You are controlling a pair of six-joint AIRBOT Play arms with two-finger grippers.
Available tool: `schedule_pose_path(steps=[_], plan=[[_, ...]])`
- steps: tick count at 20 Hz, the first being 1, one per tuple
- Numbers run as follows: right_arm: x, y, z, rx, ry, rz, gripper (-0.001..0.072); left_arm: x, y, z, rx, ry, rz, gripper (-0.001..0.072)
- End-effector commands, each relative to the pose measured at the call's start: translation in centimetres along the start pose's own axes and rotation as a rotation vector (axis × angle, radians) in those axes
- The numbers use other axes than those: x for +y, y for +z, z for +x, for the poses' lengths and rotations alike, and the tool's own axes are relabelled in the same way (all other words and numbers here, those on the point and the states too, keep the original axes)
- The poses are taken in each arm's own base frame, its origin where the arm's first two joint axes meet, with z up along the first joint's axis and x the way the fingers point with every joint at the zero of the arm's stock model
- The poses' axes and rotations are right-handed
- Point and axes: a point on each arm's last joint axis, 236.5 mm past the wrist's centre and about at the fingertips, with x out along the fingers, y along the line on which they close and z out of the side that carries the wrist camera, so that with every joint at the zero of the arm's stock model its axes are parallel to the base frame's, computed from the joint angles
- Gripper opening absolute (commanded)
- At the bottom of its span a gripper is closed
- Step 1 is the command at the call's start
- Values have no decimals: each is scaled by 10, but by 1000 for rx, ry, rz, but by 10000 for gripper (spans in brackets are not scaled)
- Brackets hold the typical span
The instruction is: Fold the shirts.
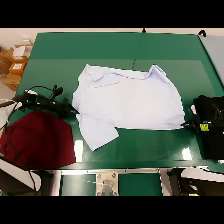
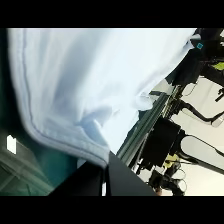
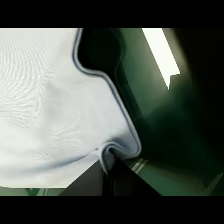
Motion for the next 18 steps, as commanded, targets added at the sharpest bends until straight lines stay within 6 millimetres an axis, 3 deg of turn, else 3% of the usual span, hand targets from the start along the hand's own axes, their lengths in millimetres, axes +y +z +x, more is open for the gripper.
schedule_pose_path(steps=[1, 3, 5, 8, 9, 11, 12, 14, 16, 18], plan=[[56, 26, -27, -72, 182, -40, 15, -43, 7, -23, -62, -27, 109, 23], [99, 51, -66, -177, 278, -104, 15, -87, 16, -53, -147, 3, 231, 23], [151, 73, -122, -323, 366, -211, 15, -155, 20, -95, -273, 29, 393, 23], [255, 74, -235, -592, 540, -431, 15, -299, -9, -172, -538, 32, 741, 23], [298, 60, -281, -692, 632, -520, 15, -348, -29, -199, -643, 39, 859, 23], [369, 15, -364, -869, 772, -702, 15, -445, -91, -252, -887, 61, 1119, 23], [399, -15, -400, -948, 812, -798, 15, -490, -135, -274, -1006, 66, 1253, 24], [439, -66, -452, -1095, 820, -956, 15, -553, -221, -303, -1205, 55, 1465, 24], [464, -105, -491, -1256, 757, -1063, 15, -583, -286, -319, -1369, 27, 1569, 24], [479, -133, -511, -1358, 693, -1139, 15, -587, -315, -328, -1466, 78, 1601, 24]])
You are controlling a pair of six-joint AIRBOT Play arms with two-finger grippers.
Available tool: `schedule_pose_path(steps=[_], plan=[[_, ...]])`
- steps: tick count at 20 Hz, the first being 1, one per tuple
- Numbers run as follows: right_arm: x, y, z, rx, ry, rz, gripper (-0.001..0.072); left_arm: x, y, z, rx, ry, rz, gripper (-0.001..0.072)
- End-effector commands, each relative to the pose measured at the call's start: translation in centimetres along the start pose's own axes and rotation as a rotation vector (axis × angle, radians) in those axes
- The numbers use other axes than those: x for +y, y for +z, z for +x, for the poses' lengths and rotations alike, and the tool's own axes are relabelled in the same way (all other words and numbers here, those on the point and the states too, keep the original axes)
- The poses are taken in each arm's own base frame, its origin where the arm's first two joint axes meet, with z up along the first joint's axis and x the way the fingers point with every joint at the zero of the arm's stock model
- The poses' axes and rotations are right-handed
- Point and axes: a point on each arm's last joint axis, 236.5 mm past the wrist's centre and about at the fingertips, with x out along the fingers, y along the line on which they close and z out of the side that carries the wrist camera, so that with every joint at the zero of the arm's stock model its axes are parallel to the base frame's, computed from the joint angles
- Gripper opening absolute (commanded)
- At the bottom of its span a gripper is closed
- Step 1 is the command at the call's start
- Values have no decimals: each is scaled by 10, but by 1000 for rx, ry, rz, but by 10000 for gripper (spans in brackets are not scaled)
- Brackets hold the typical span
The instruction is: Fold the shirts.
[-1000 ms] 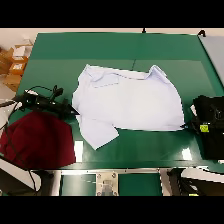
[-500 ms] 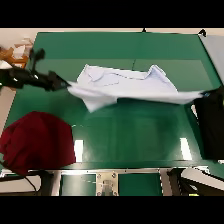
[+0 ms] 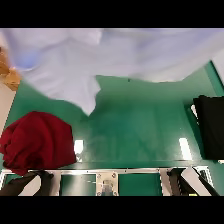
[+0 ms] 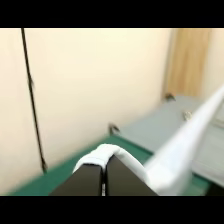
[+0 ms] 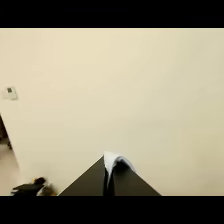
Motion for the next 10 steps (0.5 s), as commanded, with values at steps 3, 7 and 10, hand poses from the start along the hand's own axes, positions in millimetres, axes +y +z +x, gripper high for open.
schedule_pose_path(steps=[3, 7, 10], plan=[[82, 55, -5, -120, -6, -260, 15, -40, 60, -45, -152, 116, 135, 24], [24, 31, -4, -19, -153, -231, 15, 20, -11, -16, 10, 154, -48, 24], [-34, -27, 10, 112, -176, -82, 16, 73, -106, 13, 200, 154, -254, 25]])
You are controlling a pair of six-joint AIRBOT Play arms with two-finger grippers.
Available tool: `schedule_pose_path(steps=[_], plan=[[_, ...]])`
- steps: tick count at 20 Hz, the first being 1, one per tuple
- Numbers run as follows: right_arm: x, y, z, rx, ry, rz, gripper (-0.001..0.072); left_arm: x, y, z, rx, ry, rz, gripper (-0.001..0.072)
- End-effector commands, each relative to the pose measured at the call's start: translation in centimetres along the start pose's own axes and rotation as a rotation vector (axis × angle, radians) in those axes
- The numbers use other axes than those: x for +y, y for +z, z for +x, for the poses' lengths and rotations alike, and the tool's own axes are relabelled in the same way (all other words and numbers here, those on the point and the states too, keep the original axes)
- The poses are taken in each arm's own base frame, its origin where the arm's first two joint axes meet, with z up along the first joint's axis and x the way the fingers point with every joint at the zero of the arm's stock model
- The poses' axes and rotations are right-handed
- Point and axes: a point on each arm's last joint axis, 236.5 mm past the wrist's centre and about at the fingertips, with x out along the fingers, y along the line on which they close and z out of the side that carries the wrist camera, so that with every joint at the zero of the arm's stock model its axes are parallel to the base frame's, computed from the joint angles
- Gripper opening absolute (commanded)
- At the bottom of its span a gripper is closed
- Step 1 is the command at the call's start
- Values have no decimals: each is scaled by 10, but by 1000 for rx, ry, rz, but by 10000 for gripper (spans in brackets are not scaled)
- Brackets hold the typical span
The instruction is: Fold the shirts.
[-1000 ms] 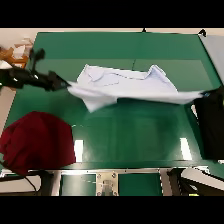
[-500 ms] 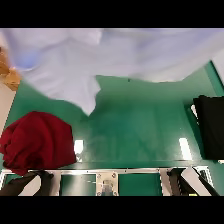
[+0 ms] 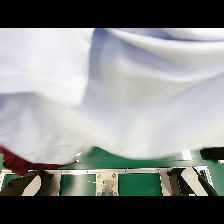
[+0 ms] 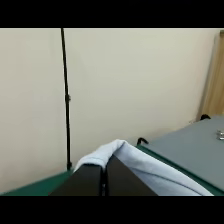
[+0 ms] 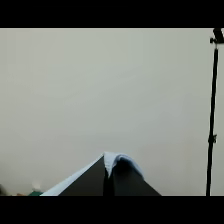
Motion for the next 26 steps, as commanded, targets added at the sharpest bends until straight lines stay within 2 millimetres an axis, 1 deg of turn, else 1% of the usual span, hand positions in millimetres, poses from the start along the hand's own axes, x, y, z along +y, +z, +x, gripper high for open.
schedule_pose_path(steps=[1, 3, 4, 5, 7, 8, 9, 10, 11, 12, 13, 14, 15, 17, 19, 22, 24, 26], plan=[[-50, -84, 22, 188, -50, 128, 15, 56, -100, 39, 226, 5, -216, 25], [-80, -169, 39, 344, -73, 218, 15, 92, -180, 62, 372, -1, -371, 25], [-94, -218, 46, 419, -97, 278, 15, 108, -223, 72, 437, 0, -443, 25], [-107, -263, 50, 478, -127, 338, 15, 120, -265, 82, 498, 4, -490, 25], [-127, -360, 56, 582, -186, 455, 15, 136, -356, 105, 617, 8, -571, 25], [-139, -408, 55, 629, -235, 500, 15, 147, -394, 116, 658, 28, -606, 25], [-152, -446, 55, 668, -282, 543, 14, 163, -428, 127, 682, 67, -653, 25], [-167, -479, 55, 706, -317, 591, 13, 183, -452, 136, 673, 116, -697, 24], [-181, -504, 57, 723, -339, 660, 13, 206, -473, 144, 654, 169, -739, 24], [-193, -522, 62, 725, -351, 727, 13, 223, -485, 150, 634, 202, -779, 24], [-204, -535, 68, 719, -353, 787, 14, 238, -492, 154, 609, 219, -821, 24], [-215, -544, 76, 710, -347, 843, 13, 248, -494, 159, 592, 223, -842, 24], [-223, -550, 83, 706, -342, 888, 14, 257, -492, 163, 577, 229, -840, 24], [-233, -556, 100, 706, -321, 953, 14, 270, -482, 173, 539, 241, -817, 24], [-240, -553, 116, 697, -297, 996, 13, 283, -465, 184, 490, 256, -797, 24], [-253, -540, 134, 658, -289, 1002, 13, 293, -447, 191, 441, 270, -772, 24], [-259, -529, 141, 631, -292, 980, 13, 294, -446, 191, 438, 274, -768, 24], [-262, -523, 145, 616, -291, 966, 14, 294, -446, 191, 439, 273, -764, 24]])
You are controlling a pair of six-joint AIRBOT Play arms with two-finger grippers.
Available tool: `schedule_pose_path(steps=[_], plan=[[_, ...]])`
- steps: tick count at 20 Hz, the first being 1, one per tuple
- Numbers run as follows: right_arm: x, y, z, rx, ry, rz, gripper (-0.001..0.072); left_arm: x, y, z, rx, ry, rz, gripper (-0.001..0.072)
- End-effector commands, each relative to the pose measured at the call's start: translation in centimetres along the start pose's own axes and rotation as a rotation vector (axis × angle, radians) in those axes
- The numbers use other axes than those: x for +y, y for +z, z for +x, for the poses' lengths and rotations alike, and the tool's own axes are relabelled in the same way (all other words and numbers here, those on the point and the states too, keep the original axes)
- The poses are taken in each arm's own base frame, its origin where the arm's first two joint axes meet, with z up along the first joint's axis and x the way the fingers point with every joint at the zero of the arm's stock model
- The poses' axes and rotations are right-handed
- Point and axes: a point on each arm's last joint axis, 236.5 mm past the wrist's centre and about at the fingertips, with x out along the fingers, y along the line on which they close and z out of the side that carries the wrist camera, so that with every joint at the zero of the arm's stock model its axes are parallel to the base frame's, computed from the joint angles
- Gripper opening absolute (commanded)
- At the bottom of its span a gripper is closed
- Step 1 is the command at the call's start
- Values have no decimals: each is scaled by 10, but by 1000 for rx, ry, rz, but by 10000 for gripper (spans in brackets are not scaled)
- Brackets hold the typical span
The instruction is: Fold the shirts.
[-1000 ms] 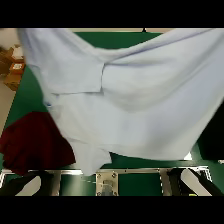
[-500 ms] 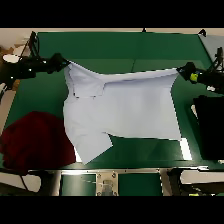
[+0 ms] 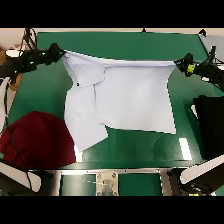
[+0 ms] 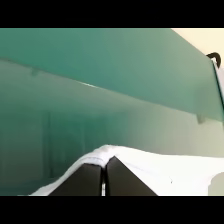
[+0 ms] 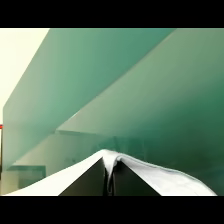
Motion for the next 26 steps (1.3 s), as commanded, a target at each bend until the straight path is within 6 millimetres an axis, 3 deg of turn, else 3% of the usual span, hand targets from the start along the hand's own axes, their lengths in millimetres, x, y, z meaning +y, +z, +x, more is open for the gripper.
schedule_pose_path(steps=[1, 3, 6, 11, 14, 21, 26], plan=[[5, 12, 1, -21, 8, -2, 14, 2, 5, 1, -13, 8, 8, 24], [-5, -4, 1, 47, -31, -44, 13, 7, -8, 0, 44, 26, 49, 24], [-39, -45, -8, 229, -168, -85, 13, 25, -47, -6, 213, 95, 97, 24], [-65, -102, -42, 497, -289, -79, 12, 34, -107, -29, 491, 121, 114, 25], [-79, -124, -61, 566, -364, -63, 12, 41, -138, -45, 626, 145, 93, 24], [-104, -161, -74, 642, -450, 53, 13, 55, -172, -51, 705, 158, 26, 25], [-111, -165, -76, 643, -474, 84, 14, 54, -176, -56, 730, 151, 16, 24]])
